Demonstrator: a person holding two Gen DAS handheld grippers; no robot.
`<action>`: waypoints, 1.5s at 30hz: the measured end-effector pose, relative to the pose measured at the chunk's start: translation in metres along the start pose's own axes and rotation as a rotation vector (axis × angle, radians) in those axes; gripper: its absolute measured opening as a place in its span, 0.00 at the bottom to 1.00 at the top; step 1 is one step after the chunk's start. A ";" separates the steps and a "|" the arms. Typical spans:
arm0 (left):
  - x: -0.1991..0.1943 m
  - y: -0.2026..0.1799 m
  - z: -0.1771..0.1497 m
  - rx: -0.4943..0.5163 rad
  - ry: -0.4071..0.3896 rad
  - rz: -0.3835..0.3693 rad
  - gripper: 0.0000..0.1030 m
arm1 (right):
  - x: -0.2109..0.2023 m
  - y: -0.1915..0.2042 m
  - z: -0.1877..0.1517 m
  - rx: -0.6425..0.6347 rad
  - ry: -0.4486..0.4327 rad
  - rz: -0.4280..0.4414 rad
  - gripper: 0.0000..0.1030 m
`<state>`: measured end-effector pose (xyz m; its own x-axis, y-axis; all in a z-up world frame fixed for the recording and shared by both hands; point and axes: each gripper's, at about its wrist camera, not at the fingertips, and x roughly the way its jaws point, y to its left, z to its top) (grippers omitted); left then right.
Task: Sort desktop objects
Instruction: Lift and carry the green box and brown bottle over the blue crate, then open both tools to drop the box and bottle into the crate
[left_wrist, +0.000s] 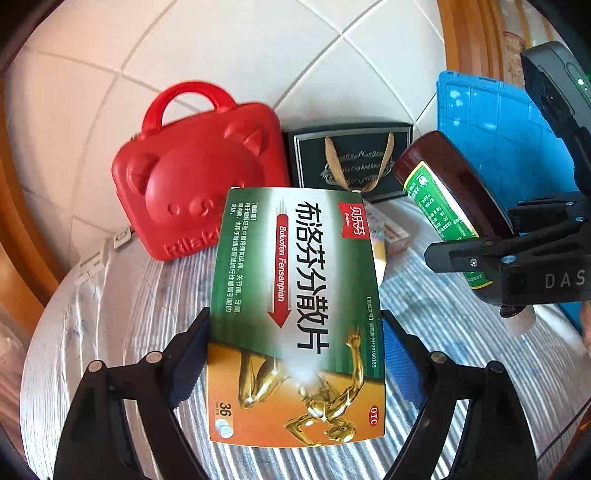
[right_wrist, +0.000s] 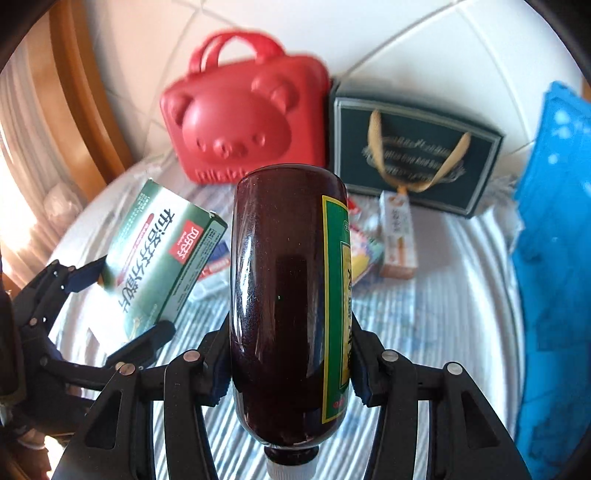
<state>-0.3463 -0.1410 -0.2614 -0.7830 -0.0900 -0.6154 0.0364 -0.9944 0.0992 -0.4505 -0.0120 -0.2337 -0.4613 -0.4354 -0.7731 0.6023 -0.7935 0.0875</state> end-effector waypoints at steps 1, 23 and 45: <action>-0.009 -0.003 0.006 0.008 -0.022 -0.006 0.83 | -0.016 0.000 0.000 0.009 -0.027 -0.012 0.49; -0.163 -0.231 0.198 0.266 -0.441 -0.403 0.83 | -0.360 -0.104 -0.052 0.305 -0.559 -0.444 0.49; -0.147 -0.391 0.290 0.270 -0.416 -0.303 0.95 | -0.446 -0.260 -0.087 0.451 -0.671 -0.586 0.90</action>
<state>-0.4261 0.2768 0.0171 -0.9140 0.2798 -0.2938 -0.3442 -0.9182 0.1962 -0.3441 0.4252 0.0336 -0.9629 0.0369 -0.2674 -0.0778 -0.9865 0.1441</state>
